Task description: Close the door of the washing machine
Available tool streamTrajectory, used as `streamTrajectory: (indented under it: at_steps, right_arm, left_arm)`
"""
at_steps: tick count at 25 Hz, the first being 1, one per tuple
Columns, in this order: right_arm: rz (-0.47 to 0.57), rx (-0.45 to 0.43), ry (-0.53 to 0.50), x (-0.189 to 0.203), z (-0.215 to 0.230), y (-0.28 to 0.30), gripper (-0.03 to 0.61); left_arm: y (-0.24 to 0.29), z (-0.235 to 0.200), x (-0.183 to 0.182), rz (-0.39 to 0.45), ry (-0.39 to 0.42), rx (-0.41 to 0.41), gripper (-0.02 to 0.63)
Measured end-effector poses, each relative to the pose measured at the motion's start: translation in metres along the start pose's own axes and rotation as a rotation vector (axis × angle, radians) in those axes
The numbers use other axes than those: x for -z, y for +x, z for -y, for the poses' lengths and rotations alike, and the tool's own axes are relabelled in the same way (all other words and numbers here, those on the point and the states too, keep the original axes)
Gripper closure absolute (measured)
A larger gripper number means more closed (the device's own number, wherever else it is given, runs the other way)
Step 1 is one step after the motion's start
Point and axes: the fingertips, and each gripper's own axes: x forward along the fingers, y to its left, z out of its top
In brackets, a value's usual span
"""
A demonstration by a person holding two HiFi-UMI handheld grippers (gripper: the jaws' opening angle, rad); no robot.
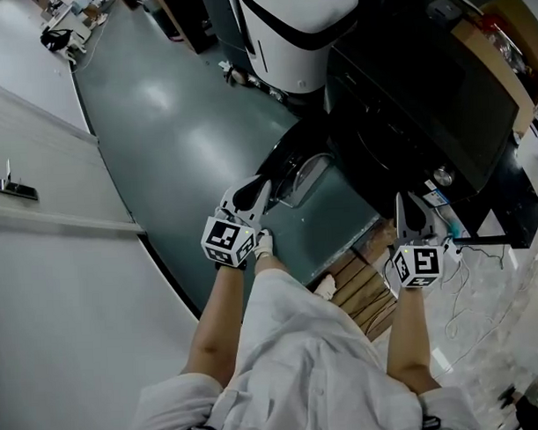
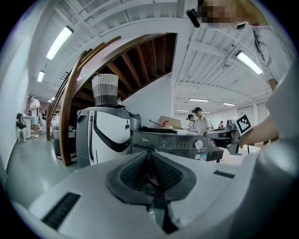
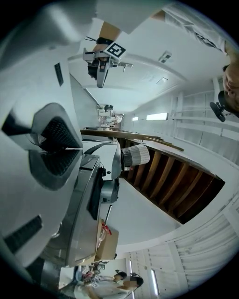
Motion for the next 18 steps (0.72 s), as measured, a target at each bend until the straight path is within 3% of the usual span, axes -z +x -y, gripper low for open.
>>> streamTrajectory:
  at_steps: [10, 18]
  right_arm:
    - [-0.015, -0.035, 0.01, 0.005, -0.037, 0.059, 0.546]
    - [-0.028, -0.061, 0.008, 0.01, -0.052, 0.091, 0.546]
  left_arm:
    - [0.027, -0.05, 0.042, -0.079, -0.017, 0.049, 0.574]
    - [0.058, -0.069, 0.078, -0.16, -0.018, 0.113, 0.472]
